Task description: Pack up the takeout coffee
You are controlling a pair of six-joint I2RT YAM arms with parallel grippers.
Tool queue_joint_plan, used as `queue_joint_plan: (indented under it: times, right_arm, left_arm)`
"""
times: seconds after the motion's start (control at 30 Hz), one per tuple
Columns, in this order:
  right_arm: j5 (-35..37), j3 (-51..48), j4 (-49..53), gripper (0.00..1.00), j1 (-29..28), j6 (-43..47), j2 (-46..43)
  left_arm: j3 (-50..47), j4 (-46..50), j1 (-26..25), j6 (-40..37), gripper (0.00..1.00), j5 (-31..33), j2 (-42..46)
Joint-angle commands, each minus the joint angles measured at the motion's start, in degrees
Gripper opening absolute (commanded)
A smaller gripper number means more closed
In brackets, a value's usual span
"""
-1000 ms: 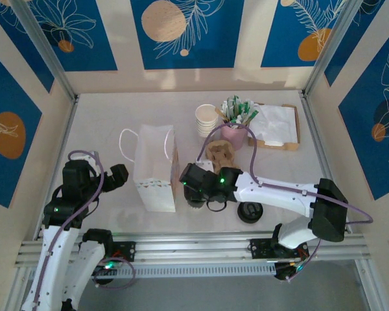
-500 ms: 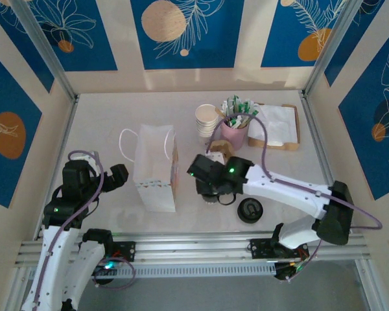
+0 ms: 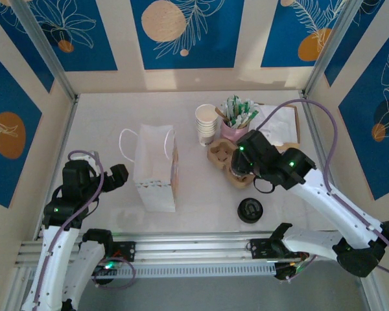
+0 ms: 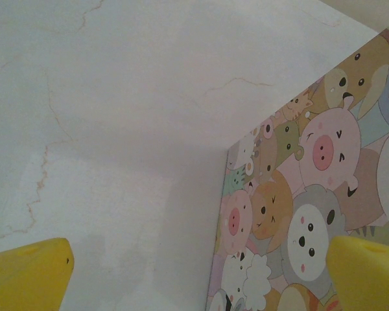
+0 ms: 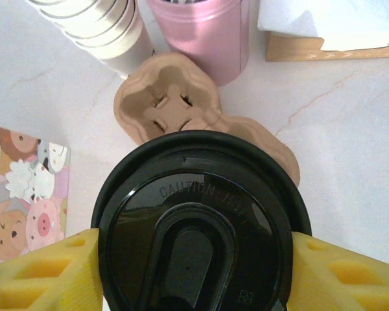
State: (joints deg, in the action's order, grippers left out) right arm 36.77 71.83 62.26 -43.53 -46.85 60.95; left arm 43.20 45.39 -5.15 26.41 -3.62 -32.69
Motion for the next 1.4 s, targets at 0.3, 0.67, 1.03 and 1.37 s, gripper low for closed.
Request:
queue_joint_plan:
  times: [0.3,0.67,1.03,1.37]
  right_arm:
    - [0.88,-4.42,-1.61,0.63,19.23,7.24,-2.96]
    - [-10.22,-14.78,-9.87,0.64,32.68,7.7,-0.92]
    - [-13.57,-19.44,-14.09,0.68,36.34,7.12,3.24]
    - [-13.88,-19.88,-14.44,0.74,36.76,7.55,4.44]
  left_arm:
    - [-0.48,-0.92,0.66,-0.49,1.0,0.19,0.44]
    - [-0.49,-1.0,0.66,-0.49,1.0,0.1,0.52]
    - [-0.49,-0.96,0.66,-0.49,1.0,0.19,0.52]
    - [-0.49,-1.0,0.67,-0.49,1.0,0.07,0.64]
